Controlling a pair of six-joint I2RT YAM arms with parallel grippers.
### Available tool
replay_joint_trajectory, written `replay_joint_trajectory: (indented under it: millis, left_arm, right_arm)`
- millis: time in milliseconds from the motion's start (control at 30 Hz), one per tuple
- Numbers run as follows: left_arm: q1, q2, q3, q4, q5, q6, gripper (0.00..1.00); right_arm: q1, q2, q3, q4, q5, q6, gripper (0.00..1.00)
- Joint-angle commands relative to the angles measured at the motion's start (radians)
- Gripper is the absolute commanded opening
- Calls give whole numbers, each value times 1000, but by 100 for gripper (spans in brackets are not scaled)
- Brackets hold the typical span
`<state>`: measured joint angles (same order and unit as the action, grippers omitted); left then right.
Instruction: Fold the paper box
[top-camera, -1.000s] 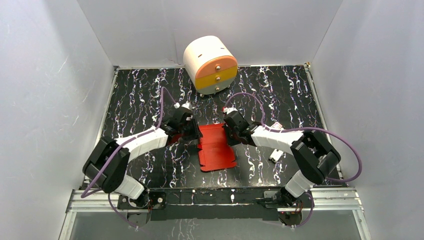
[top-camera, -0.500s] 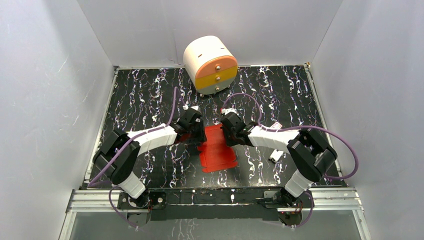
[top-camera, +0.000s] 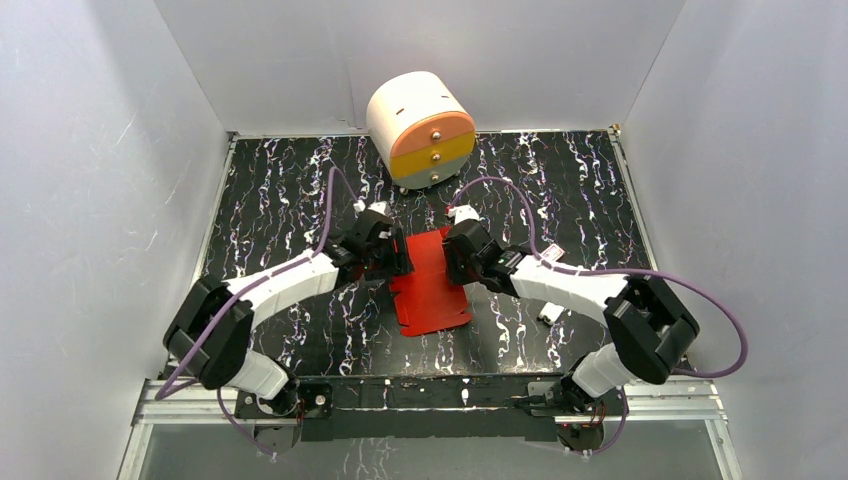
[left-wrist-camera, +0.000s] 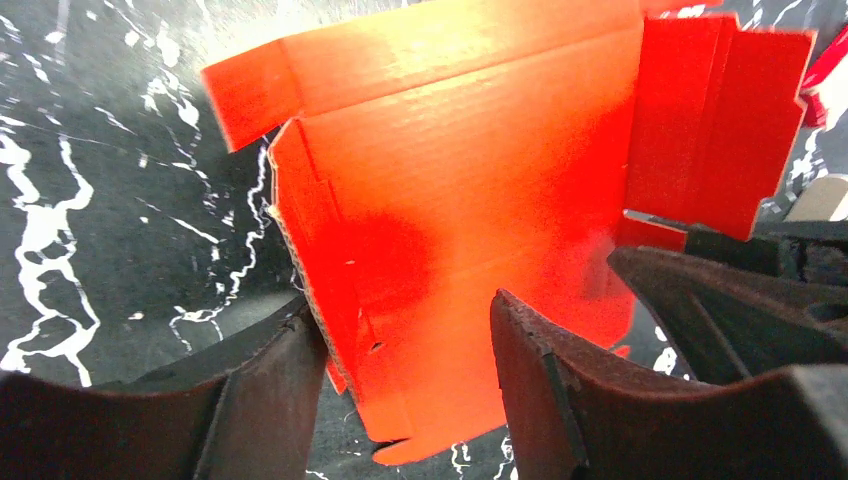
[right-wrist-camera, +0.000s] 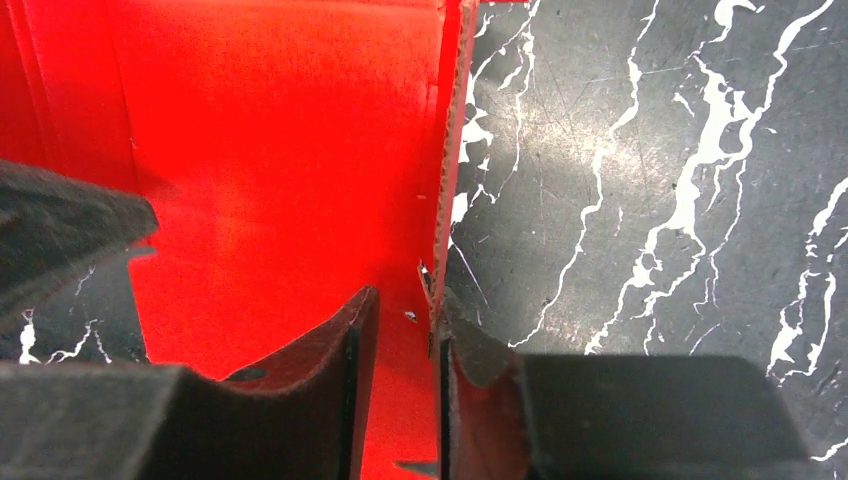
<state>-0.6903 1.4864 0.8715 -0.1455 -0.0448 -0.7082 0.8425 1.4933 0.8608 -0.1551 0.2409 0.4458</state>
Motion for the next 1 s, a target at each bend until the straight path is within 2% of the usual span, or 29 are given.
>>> replay_joint_trajectory:
  millis: [0, 300, 533, 733, 967]
  left_arm:
    - [52, -90, -19, -28, 19, 4, 59]
    - [199, -126, -69, -24, 183, 23, 63]
    - [276, -85, -47, -29, 267, 50, 63]
    - [281, 13, 17, -32, 335, 64, 57]
    - [282, 133, 115, -84, 363, 125, 41]
  right_arm:
    - [-2, -71, -23, 28, 29, 2, 38]
    - [-45, -154, -81, 25, -15, -37, 60]
    - [-138, -222, -106, 82, -175, -144, 74]
    - [-228, -193, -82, 142, -356, -210, 78]
    - [-288, -92, 2, 159, -503, -294, 79]
